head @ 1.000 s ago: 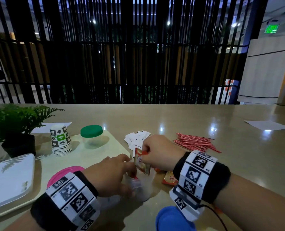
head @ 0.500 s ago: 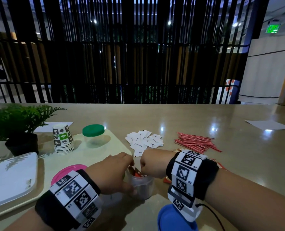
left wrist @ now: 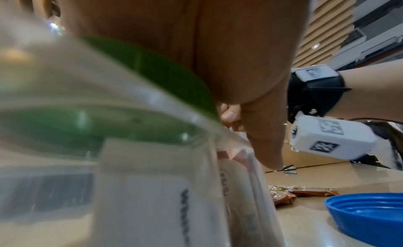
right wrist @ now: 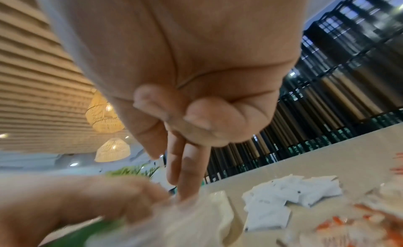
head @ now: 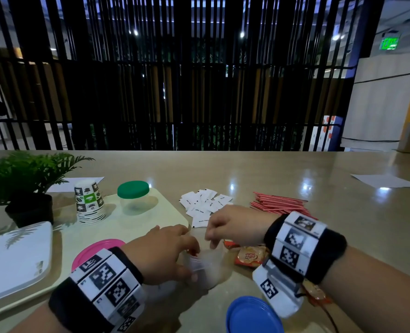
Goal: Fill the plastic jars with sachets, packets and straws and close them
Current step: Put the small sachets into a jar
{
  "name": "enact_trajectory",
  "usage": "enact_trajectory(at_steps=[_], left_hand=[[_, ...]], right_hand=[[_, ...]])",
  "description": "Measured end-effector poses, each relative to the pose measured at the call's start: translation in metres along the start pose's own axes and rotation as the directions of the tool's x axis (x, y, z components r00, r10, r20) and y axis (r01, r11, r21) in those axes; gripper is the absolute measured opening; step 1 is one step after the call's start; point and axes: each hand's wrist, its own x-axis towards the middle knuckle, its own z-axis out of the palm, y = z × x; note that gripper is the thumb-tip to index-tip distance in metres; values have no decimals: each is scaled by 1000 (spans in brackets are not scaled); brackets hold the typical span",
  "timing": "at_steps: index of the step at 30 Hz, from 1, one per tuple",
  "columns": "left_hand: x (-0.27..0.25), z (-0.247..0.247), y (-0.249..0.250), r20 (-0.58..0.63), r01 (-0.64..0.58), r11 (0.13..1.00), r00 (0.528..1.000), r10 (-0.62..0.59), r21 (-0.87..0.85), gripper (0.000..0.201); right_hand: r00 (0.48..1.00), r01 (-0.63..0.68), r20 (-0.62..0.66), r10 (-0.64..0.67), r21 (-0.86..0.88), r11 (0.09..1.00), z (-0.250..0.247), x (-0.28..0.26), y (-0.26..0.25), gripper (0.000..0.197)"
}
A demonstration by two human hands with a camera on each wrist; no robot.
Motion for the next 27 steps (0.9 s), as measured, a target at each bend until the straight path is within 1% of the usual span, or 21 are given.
enact_trajectory(at_steps=[3, 5, 6, 9, 12, 14, 16, 20, 23, 25, 27], left_hand=[[0, 0, -1, 12, 0, 1000, 1000, 0, 3, 52], [0, 0, -1, 17, 2, 1000, 1000, -2, 3, 52], [0, 0, -1, 18, 3, 1000, 1000, -3, 1, 51], [1, 1, -2, 14, -5, 1000, 1000, 5, 4, 51], [2, 2, -2, 6, -13, 1000, 1000, 13, 4, 50], [2, 2, -2, 1, -22, 1000, 1000, 22, 13, 49], [1, 2, -2, 2, -20, 1000, 1000, 20, 7, 48], [1, 3, -3, 5, -20, 1000, 1000, 20, 2, 48], [0, 2, -2, 2, -10, 1000, 1000, 10, -3, 47], [-1, 2, -1, -6, -7, 1000, 1000, 7, -5, 47], [-1, 2, -1, 0, -2, 1000, 1000, 2, -8, 47]], right_hand=[[991, -90, -88, 104, 146, 985, -26, -6, 14, 16], [978, -129, -135, 158, 200, 971, -38, -7, 28, 13], [972, -147, -152, 179, 201, 969, -42, -7, 34, 13], [956, -226, -162, 244, 120, 967, -46, -6, 55, 11], [944, -299, -161, 287, -55, 953, -42, -3, 72, 12], [933, -339, -185, 309, -166, 926, -37, -1, 80, 14], [917, -387, -193, 349, -221, 895, -31, 3, 88, 17], [889, -457, -179, 422, -283, 843, -19, 12, 94, 38], [866, -499, -205, 456, -312, 808, -12, 16, 96, 48], [853, -521, -204, 480, -302, 798, -8, 20, 100, 57], [849, -528, -195, 491, -302, 794, -6, 24, 104, 60]])
